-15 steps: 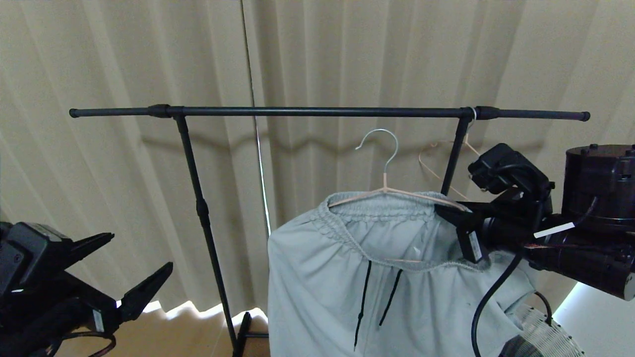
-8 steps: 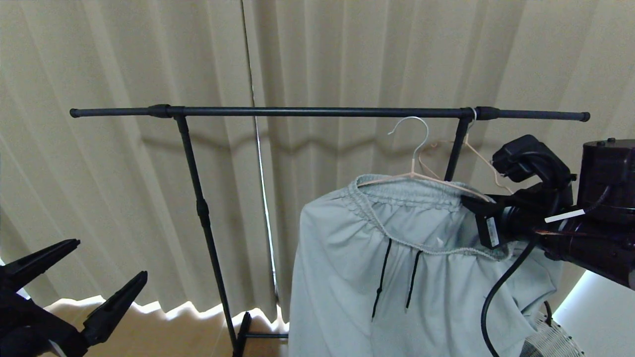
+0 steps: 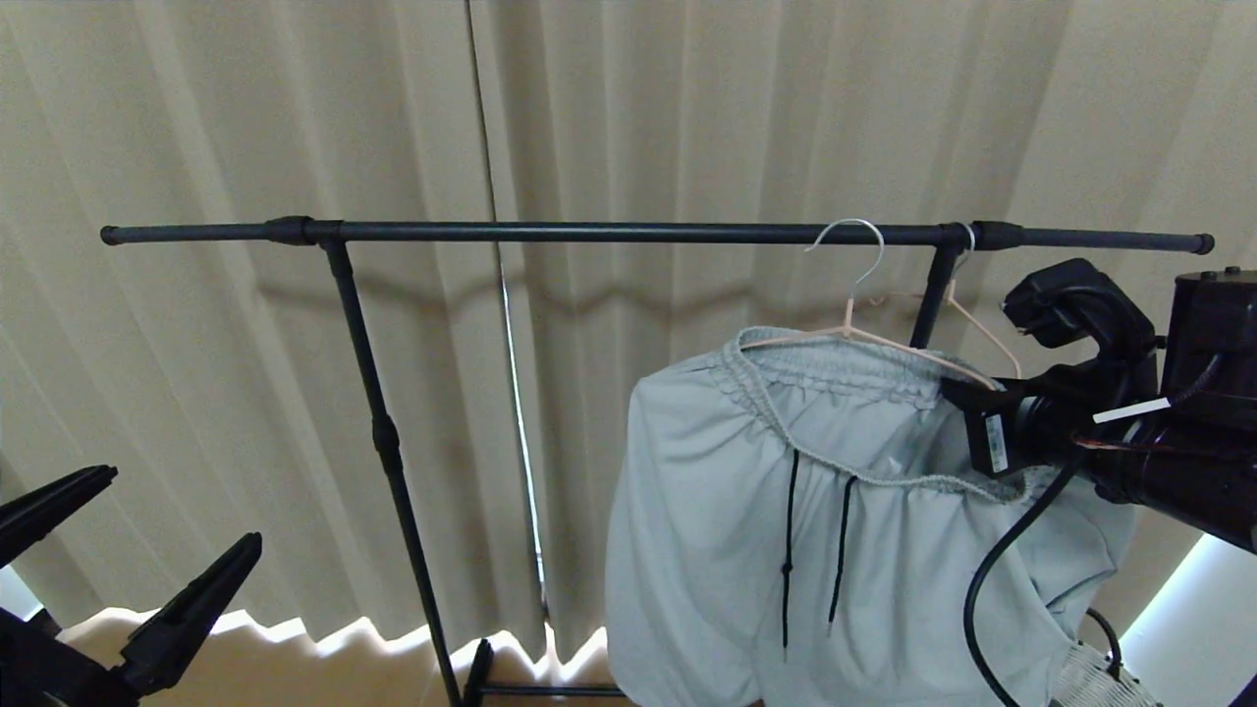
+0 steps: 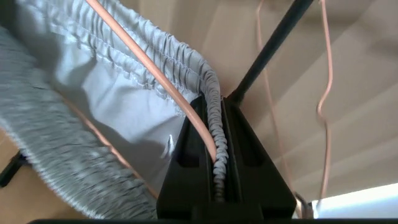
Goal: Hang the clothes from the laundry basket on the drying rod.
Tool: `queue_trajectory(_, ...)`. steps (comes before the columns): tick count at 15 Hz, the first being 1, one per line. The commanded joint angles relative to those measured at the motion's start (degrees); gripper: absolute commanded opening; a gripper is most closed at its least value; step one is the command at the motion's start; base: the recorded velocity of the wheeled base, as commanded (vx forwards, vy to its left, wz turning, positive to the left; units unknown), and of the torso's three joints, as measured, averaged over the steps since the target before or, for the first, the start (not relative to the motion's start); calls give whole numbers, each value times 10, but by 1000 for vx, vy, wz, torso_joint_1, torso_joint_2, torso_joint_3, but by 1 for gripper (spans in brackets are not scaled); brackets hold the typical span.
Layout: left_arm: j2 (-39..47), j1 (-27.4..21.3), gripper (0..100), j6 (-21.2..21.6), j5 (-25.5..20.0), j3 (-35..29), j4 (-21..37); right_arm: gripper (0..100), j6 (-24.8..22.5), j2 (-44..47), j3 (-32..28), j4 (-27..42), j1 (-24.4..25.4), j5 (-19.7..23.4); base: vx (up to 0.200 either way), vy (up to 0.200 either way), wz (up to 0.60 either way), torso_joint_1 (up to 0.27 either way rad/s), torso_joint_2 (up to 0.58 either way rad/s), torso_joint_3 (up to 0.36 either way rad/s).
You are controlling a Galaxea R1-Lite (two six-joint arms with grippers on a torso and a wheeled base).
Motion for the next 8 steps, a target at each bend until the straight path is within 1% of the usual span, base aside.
queue_trajectory(1, -5, 0, 100, 0, 0, 1, -1, 0, -1, 2, -2, 0, 0, 0, 200, 0, 0, 2, 2, -7)
queue_trajectory(4, -12, 0, 100, 1, 0, 5, -1, 0, -1, 2, -7, 0, -1, 0, 200, 0, 0, 2, 1, 4)
queue_trajectory(6, -26, 1, 100, 1, 0, 12, -1, 0, -1, 9, -22, 1, -1, -1, 0, 0, 0, 0, 0, 0)
queue_trajectory(8, -39, 1, 100, 1, 0, 11, -1, 0, -1, 20, -37, 1, -1, -16, 0, 0, 0, 0, 0, 0)
